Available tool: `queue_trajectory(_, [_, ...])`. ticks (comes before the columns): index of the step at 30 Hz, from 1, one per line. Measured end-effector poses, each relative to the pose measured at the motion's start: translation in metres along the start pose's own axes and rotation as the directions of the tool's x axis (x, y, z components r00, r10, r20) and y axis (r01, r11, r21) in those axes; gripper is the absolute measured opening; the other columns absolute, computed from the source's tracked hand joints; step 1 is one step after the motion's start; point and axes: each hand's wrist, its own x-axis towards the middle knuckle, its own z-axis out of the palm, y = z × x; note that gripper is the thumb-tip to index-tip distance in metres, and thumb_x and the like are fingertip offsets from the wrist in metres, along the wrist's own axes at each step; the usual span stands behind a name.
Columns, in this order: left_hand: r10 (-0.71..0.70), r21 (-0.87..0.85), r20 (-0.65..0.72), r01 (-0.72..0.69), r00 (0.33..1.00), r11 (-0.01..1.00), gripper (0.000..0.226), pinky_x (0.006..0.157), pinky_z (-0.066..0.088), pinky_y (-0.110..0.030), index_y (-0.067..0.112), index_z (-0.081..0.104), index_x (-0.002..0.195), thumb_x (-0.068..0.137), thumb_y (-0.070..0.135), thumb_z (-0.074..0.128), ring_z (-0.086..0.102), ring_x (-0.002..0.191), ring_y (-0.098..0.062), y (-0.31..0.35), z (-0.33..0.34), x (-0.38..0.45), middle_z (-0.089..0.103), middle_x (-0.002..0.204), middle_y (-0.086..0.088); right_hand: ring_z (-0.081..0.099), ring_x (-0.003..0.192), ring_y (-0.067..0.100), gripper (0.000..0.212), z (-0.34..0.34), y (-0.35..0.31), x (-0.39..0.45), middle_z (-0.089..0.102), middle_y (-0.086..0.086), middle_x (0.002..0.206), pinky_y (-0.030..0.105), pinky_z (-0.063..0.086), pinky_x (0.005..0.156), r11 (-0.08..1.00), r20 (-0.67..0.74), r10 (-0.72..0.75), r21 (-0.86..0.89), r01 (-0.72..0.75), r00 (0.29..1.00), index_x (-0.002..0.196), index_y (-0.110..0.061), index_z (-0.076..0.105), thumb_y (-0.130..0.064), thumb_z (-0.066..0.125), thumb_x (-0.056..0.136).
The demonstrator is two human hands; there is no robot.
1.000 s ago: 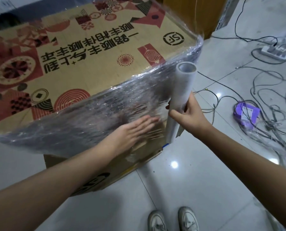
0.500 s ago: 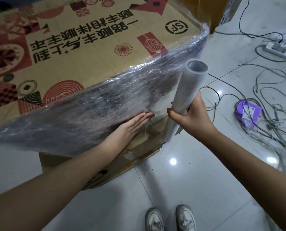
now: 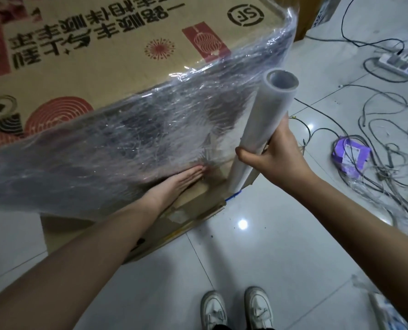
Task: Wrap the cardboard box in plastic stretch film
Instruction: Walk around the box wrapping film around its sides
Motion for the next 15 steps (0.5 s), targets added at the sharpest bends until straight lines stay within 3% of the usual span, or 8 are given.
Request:
queue_trajectory(2, [0.013,0.004,0.025,-0.013,1.0,1.0,0.082,0.102,-0.016,-0.062,-0.032,-0.028,0.116,0.097,0.033,0.018,-0.013,0.134,-0.048,0.003,-0.002,-0.001,-0.02,0.144,-0.035,0.059,0.082,0.022,0.062,0.002,-0.003,-0.003,0.054,-0.009,0.087,0.049,0.052,0.068,1.0,-0.031,0.025,-0.01,-0.025,0.999,0.113,-0.016,0.039,-0.032,0.075,0.065])
queue_trajectory(4, [0.017,-0.031,0.019,-0.016,1.0,0.999,0.082,0.101,-0.016,-0.064,-0.028,-0.025,0.124,0.096,0.033,0.021,-0.013,0.134,-0.05,0.006,-0.004,0.0,-0.018,0.143,-0.037,0.06,0.08,0.024,0.058,0.006,-0.005,-0.008,0.059,-0.003,0.088,0.049,0.052,0.068,0.998,-0.068,0.051,0.029,-0.049,0.996,0.108,-0.019,0.04,-0.032,0.074,0.064])
queue_trajectory(8, [0.135,-0.009,-0.111,-0.137,0.985,0.991,0.07,0.105,-0.014,-0.063,-0.004,-0.001,0.145,0.094,0.031,0.032,-0.01,0.137,-0.047,0.006,-0.015,0.004,-0.009,0.149,-0.031,0.062,0.087,0.026,0.044,0.015,-0.005,-0.014,0.061,0.006,0.091,0.051,0.052,0.074,0.942,-0.099,0.123,0.325,-0.084,0.988,0.103,-0.018,0.046,-0.019,0.072,0.067])
queue_trajectory(10, [0.206,0.103,-0.143,-0.192,0.968,0.976,0.072,0.102,-0.019,-0.061,-0.001,-0.007,0.143,0.094,0.033,0.033,-0.015,0.138,-0.044,0.0,-0.02,0.01,-0.012,0.151,-0.026,0.06,0.094,0.028,0.036,0.021,-0.005,-0.015,0.059,0.012,0.098,0.049,0.052,0.079,0.904,-0.095,0.124,0.422,-0.073,0.988,0.101,-0.024,0.048,-0.012,0.066,0.071])
queue_trajectory(13, [0.128,0.026,-0.062,-0.126,0.99,0.992,0.071,0.098,-0.024,-0.057,-0.009,-0.019,0.135,0.098,0.034,0.024,-0.017,0.139,-0.037,-0.01,-0.018,0.019,-0.017,0.153,-0.018,0.056,0.094,0.008,0.042,0.027,-0.002,-0.015,0.055,-0.011,0.098,0.029,0.051,0.081,0.894,-0.091,0.117,0.444,-0.065,0.989,0.1,-0.046,0.041,-0.019,0.061,0.075])
queue_trajectory(15, [0.061,-0.044,-0.068,-0.064,0.996,0.997,0.076,0.095,-0.026,-0.059,-0.02,-0.028,0.123,0.099,0.034,0.02,-0.02,0.136,-0.041,-0.009,-0.014,0.023,-0.023,0.149,-0.023,0.055,0.091,0.002,0.043,0.027,0.002,-0.015,0.052,-0.019,0.096,0.028,0.05,0.079,0.922,-0.051,0.116,0.378,-0.088,0.992,0.099,-0.053,0.032,-0.032,0.062,0.076])
